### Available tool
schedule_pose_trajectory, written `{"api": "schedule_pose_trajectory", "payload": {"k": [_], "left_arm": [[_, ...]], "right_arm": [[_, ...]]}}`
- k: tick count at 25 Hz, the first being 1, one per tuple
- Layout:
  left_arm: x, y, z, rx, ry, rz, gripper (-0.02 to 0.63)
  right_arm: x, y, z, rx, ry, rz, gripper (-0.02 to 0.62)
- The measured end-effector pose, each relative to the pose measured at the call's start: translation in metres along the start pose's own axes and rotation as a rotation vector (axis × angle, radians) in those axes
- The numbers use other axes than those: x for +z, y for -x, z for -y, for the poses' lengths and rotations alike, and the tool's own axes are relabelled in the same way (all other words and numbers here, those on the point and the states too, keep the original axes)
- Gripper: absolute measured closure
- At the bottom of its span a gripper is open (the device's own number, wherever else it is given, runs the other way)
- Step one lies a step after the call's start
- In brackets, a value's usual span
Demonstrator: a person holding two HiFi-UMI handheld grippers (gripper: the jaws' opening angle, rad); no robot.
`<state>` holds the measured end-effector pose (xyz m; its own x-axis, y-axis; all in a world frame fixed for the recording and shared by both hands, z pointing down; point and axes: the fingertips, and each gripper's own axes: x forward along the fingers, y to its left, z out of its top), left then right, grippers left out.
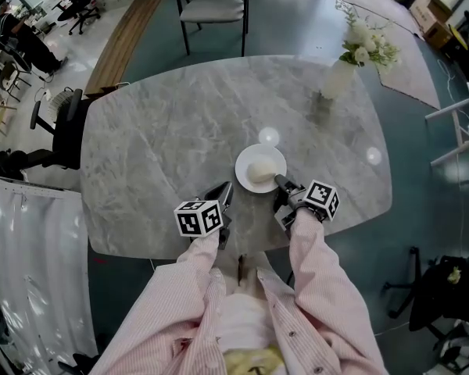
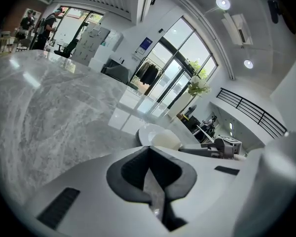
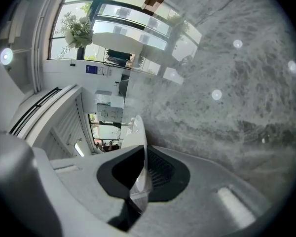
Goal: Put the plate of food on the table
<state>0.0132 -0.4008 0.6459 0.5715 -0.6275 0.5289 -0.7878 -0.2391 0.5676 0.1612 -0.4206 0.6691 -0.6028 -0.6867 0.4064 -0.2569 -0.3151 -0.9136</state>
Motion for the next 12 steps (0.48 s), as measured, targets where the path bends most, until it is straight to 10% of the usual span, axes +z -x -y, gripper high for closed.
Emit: {"api": "schedule_pose_trajectory", "payload": {"k": [12], "left_arm": [[-0.0016, 0.0005, 0.0007, -0.002, 0.006, 0.000, 0.610]], "right_arm": [[-0.0041, -0.0026, 0.0070, -0.149, 0.134, -0.005, 0.565]]}}
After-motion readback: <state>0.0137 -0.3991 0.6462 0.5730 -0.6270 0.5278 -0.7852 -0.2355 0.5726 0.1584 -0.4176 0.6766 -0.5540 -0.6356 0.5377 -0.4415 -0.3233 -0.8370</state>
